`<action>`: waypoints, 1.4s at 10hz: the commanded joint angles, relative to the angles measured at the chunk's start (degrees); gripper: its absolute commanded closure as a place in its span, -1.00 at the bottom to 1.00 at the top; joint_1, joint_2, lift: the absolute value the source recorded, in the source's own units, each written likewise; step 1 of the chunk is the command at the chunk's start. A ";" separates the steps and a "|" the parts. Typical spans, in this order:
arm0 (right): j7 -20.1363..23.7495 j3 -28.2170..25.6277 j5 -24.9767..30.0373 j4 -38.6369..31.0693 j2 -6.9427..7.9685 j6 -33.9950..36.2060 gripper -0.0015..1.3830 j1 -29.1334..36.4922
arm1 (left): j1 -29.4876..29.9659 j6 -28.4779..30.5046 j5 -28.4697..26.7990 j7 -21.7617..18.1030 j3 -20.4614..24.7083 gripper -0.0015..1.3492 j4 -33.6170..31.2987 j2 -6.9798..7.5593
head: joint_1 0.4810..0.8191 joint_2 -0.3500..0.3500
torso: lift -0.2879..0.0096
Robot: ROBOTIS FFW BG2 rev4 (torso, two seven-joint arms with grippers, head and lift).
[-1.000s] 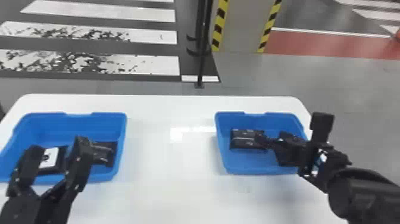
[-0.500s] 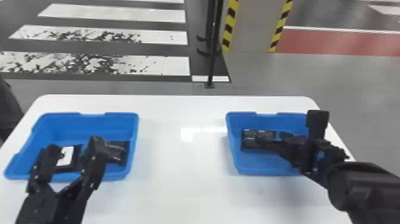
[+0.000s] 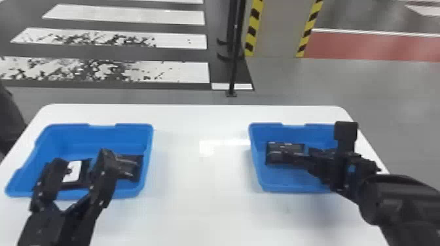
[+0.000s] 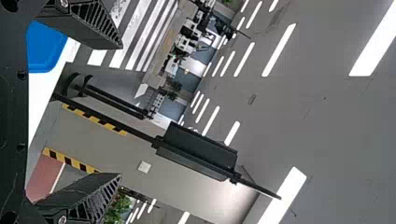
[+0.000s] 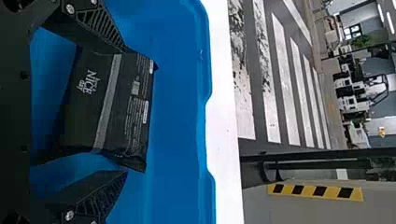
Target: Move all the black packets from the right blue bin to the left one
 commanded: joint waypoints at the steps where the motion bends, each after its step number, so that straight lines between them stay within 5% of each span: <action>1: 0.09 0.44 -0.64 2.26 -0.24 0.29 -0.71 -1.37 | 0.00 0.21 -0.11 0.00 0.02 -0.92 0.00 0.00 | 0.27 -0.28 | -0.01; 2: 0.96 2.26 -0.99 3.95 -0.86 1.27 -0.40 -3.06 | 0.00 0.35 -0.11 0.00 0.02 -0.92 0.14 0.00 | 0.27 -0.29 | -0.01; 4: 2.55 5.01 -3.16 6.76 -1.39 1.27 0.57 -4.75 | -0.14 0.35 -0.11 0.00 0.25 -0.92 0.14 -0.18 | 0.27 -0.23 | -0.01; 9: 2.99 5.24 -6.93 1.42 -1.47 2.25 0.71 -1.94 | 0.00 0.35 0.00 0.00 0.70 -0.88 0.70 -0.26 | 0.27 -0.13 | -0.01; 14: 3.07 -5.62 -9.56 -17.01 -1.04 5.07 0.71 10.02 | 0.28 -1.48 0.23 0.88 0.59 -0.85 0.70 -0.26 | 0.27 -0.17 | -0.01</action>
